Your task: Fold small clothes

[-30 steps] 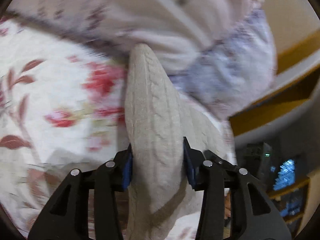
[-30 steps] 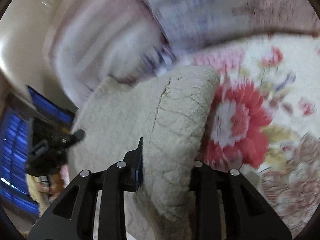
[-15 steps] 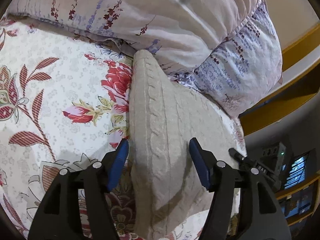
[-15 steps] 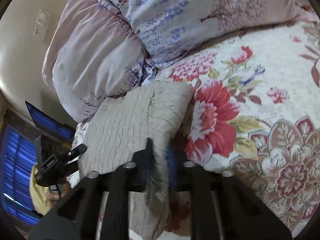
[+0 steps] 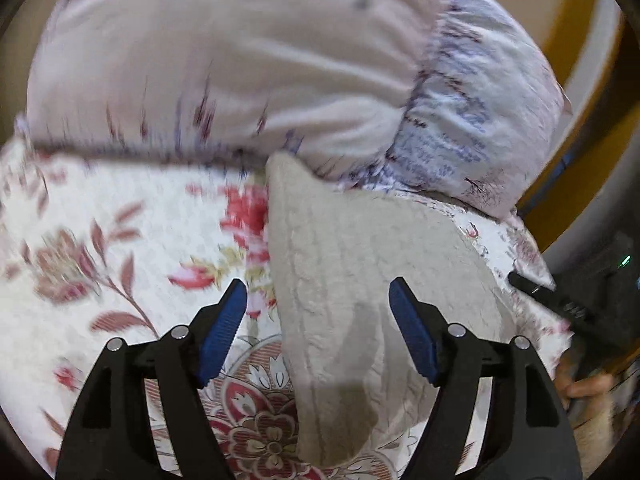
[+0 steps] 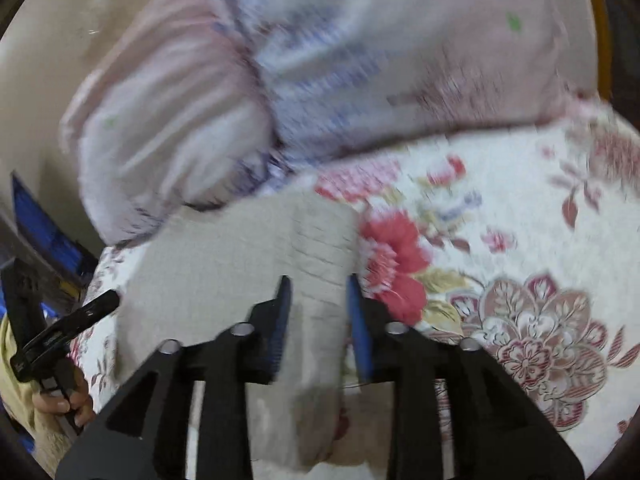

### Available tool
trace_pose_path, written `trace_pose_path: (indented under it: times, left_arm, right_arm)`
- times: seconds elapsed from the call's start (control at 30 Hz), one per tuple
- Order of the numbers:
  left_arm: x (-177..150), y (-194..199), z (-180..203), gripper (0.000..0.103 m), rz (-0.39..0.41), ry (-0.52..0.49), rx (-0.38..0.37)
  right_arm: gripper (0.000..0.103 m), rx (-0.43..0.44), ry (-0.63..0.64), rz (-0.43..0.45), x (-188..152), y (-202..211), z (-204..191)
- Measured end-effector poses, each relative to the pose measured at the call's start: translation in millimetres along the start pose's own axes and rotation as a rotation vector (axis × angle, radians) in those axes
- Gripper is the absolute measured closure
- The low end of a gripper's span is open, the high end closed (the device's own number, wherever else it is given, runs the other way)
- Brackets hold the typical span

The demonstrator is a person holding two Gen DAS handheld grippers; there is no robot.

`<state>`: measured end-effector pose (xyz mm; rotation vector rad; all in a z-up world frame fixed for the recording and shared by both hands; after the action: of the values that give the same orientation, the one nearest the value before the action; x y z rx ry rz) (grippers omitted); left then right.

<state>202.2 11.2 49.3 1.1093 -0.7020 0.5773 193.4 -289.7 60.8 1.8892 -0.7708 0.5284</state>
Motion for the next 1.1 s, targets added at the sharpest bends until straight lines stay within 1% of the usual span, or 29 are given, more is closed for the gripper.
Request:
trace_pose_path:
  times: [0.07, 0.13, 0.23, 0.33, 0.4, 0.47, 0.53, 0.57, 0.63, 0.67, 0.7, 0.77, 0.87, 0.9, 1.0, 1.1]
  left_arm:
    - [-3.1, 3.5, 11.3, 0.029, 0.011, -0.07, 0.024]
    - [-8.9, 0.0, 15.8, 0.028, -0.011, -0.106, 0.047]
    - [-18.2, -8.4, 12.3, 0.028, -0.049, -0.112, 0.075]
    - [-27.4, -16.1, 4.9, 0.024, -0.081, -0.096, 0.087]
    - [-30.6, -18.6, 2.7, 0.023, -0.087, -0.085, 0.088]
    - [-30.7, -19.4, 2.6, 0.018, -0.082, -0.09, 0.099]
    - [-29.7, -16.5, 1.7, 0.018, -0.078, -0.077, 0.092]
    - [-29.5, -13.0, 1.5, 0.019, -0.071, -0.069, 0.083]
    - [-30.7, -1.5, 1.7, 0.019, -0.047, -0.071, 0.061]
    - [-32.1, 4.4, 2.4, 0.018, -0.034, -0.078, 0.056]
    - [-33.5, 8.4, 3.5, 0.017, -0.027, -0.084, 0.055]
    - [-38.8, 19.4, 5.0, 0.008, -0.008, -0.101, 0.058]
    - [-48.4, 32.6, 4.0, 0.004, 0.005, -0.111, 0.067]
    - [-50.8, 35.0, 2.9, 0.003, 0.003, -0.106, 0.072]
    - [-60.6, 40.5, -0.4, 0.002, -0.02, -0.083, 0.086]
    - [-70.9, 39.4, -1.1, 0.002, -0.065, -0.076, 0.107]
  right_arm:
    - [0.067, 0.029, 0.055, 0.009, -3.5, 4.8, -15.7]
    - [0.067, 0.031, 0.106, -0.013, -10.1, 2.1, -28.6]
    - [0.067, 0.014, 0.164, -0.049, -23.0, -5.2, -40.2]
    - [0.066, -0.054, 0.205, -0.106, -41.9, -19.9, -39.3]
    - [0.065, -0.084, 0.23, -0.074, -50.6, -18.6, -41.5]
    - [0.064, -0.104, 0.224, -0.065, -52.6, -17.7, -42.0]
    - [0.061, -0.11, 0.211, -0.062, -51.7, -14.9, -41.5]
    - [0.056, -0.107, 0.194, -0.057, -50.4, -10.8, -40.7]
    - [0.04, -0.09, 0.169, -0.031, -49.0, 1.1, -39.9]
    - [0.026, -0.104, 0.17, -0.015, -49.1, 4.2, -40.2]
    - [0.023, -0.124, 0.179, 0.004, -49.4, 9.8, -41.2]
    - [0.022, -0.145, 0.2, 0.034, -53.0, 20.7, -43.1]
    - [0.018, -0.162, 0.197, 0.048, -58.7, 30.1, -41.4]
    - [0.018, -0.166, 0.191, 0.051, -62.0, 33.1, -40.6]
    - [0.011, -0.182, 0.174, 0.043, -72.1, 36.4, -39.3]
    - [0.009, -0.2, 0.189, 0.031, -82.9, 35.4, -44.0]
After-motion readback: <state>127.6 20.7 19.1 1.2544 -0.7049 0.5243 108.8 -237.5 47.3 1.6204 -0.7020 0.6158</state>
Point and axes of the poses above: each gripper's, at about its wrist camera, not at the fingertips, and y roughly against the way its jaws point, z to its right, x to its top, the point moved 2 cm from there along -y, roughly the way its jaws point, and after that the axes turned 7 degrees about z, right-handed, at the moved point
